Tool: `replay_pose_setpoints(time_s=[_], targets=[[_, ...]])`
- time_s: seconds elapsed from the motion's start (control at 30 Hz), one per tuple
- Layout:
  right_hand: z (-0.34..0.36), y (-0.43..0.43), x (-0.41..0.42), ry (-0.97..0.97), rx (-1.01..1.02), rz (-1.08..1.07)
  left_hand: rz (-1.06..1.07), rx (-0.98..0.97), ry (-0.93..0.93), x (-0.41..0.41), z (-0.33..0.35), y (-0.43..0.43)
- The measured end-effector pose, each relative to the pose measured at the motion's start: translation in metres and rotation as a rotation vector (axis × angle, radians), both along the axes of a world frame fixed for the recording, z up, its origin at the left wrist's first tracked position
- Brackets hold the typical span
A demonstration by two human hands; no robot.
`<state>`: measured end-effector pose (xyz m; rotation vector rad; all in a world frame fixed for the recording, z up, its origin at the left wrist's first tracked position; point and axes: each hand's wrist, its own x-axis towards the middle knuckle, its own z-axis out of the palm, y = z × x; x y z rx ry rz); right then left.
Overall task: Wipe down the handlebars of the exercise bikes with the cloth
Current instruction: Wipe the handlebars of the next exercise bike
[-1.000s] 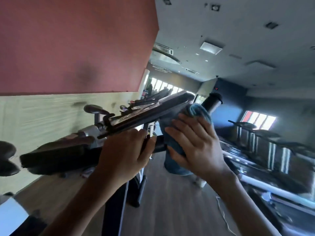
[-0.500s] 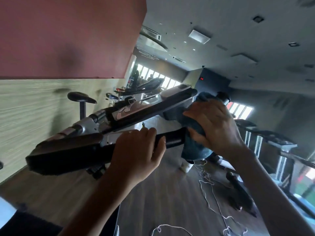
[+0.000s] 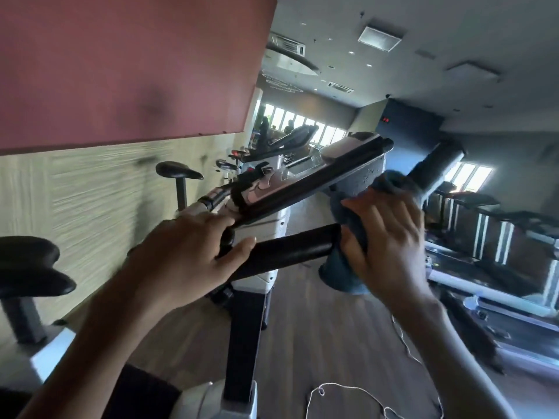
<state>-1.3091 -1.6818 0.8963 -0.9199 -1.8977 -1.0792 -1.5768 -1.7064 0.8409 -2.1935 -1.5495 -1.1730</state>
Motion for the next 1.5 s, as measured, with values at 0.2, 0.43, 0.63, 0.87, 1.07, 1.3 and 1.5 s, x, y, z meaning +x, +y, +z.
replay_pose_setpoints(time_s=[0.2, 0.43, 0.63, 0.87, 1.07, 1.3, 1.5], targets=[[0.023, -0.008, 0.008, -0.203, -0.129, -0.077, -0.163, -0.024, 0.002, -0.008, -0.002, 0.005], [0.001, -0.004, -0.015, -0.021, -0.139, -0.076, -0.089, 0.074, 0.043, -0.005, -0.011, 0.018], [0.034, -0.007, 0.012, -0.228, -0.162, -0.171, -0.152, 0.007, 0.064, -0.009, -0.014, 0.017], [0.002, -0.013, -0.018, -0.072, -0.260, -0.115, -0.190, -0.024, 0.069, -0.011, -0.013, 0.014], [0.028, -0.010, -0.012, -0.024, -0.185, -0.281, -0.213, -0.043, 0.069, -0.012, -0.011, 0.014], [0.028, -0.013, -0.008, -0.195, -0.240, -0.203, -0.216, -0.048, 0.062, -0.012, -0.012, 0.013], [-0.007, -0.011, -0.018, 0.020, -0.160, -0.190, -0.227, -0.040, 0.087, -0.015, -0.014, 0.014]])
